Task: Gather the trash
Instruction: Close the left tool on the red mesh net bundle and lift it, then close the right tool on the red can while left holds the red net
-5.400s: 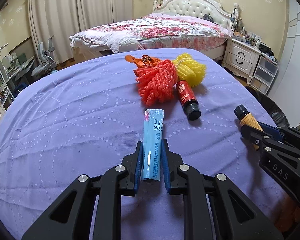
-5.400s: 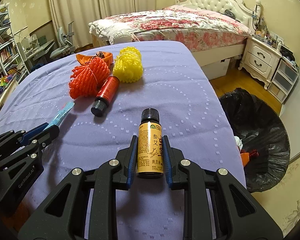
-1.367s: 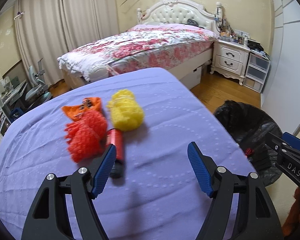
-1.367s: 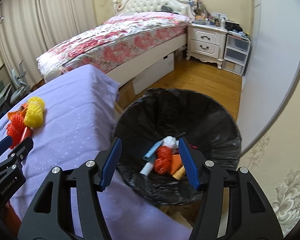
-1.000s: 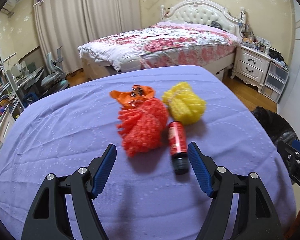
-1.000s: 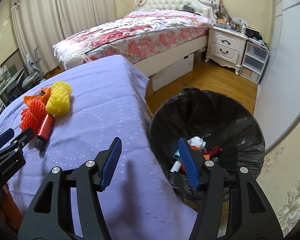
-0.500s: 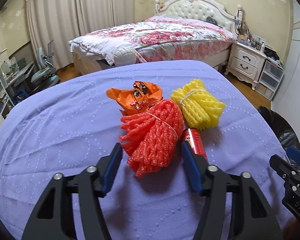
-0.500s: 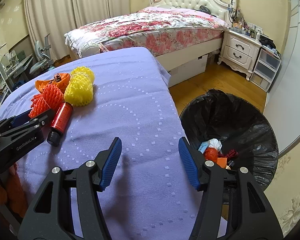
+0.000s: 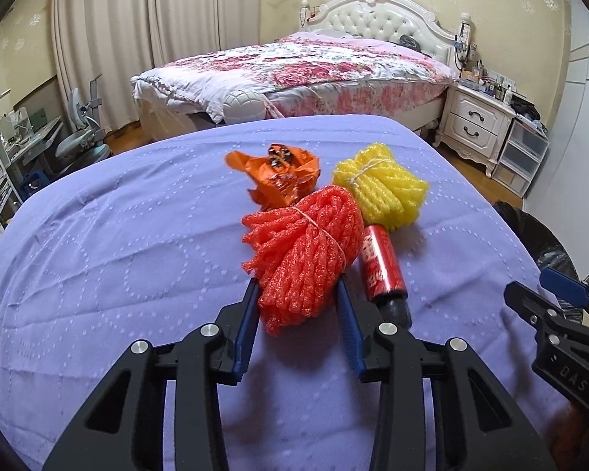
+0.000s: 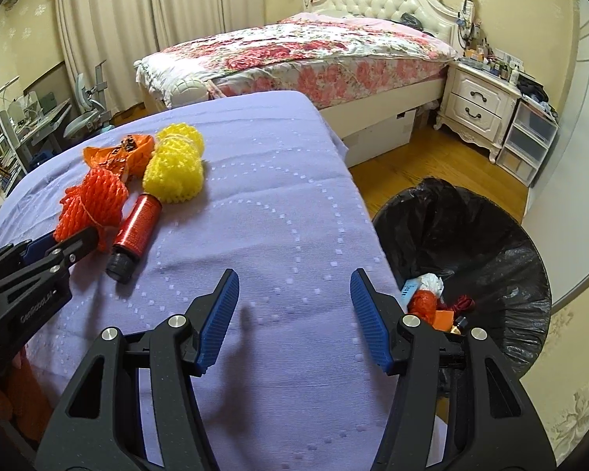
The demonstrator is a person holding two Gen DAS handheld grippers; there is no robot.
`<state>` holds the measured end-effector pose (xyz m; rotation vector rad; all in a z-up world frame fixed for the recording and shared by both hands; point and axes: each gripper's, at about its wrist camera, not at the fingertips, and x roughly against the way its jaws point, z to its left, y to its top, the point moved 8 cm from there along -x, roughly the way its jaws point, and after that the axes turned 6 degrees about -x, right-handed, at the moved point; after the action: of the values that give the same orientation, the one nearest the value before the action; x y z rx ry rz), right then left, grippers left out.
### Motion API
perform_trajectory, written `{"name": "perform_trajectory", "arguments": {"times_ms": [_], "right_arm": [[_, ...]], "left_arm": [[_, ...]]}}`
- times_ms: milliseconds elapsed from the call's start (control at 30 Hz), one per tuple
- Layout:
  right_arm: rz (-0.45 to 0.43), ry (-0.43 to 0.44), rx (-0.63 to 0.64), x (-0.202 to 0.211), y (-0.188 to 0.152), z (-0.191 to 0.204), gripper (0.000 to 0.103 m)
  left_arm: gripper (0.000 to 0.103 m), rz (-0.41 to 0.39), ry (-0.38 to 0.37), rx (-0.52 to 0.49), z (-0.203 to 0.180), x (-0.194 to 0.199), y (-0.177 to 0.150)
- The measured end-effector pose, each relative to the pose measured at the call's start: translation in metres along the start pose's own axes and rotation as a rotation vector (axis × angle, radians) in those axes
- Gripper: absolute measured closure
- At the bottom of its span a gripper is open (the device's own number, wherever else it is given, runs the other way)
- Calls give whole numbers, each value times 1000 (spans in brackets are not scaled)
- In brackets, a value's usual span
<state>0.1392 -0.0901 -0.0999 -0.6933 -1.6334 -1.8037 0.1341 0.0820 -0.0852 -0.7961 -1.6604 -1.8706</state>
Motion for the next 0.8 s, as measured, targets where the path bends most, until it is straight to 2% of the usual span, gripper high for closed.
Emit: {"name": "perform_trajectory", "arguments": {"times_ms": [167,500,800], "right_arm": [[3,31,38,0,-1,21,45],[-14,93,101,7,5,70,45],[15,105,141,-9,8,104,46]], "left_arm": [[65,-1,31,31,24,15,-15],[65,9,172,115,95,28,-35],[65,13,193,172,122,31,-46]]}}
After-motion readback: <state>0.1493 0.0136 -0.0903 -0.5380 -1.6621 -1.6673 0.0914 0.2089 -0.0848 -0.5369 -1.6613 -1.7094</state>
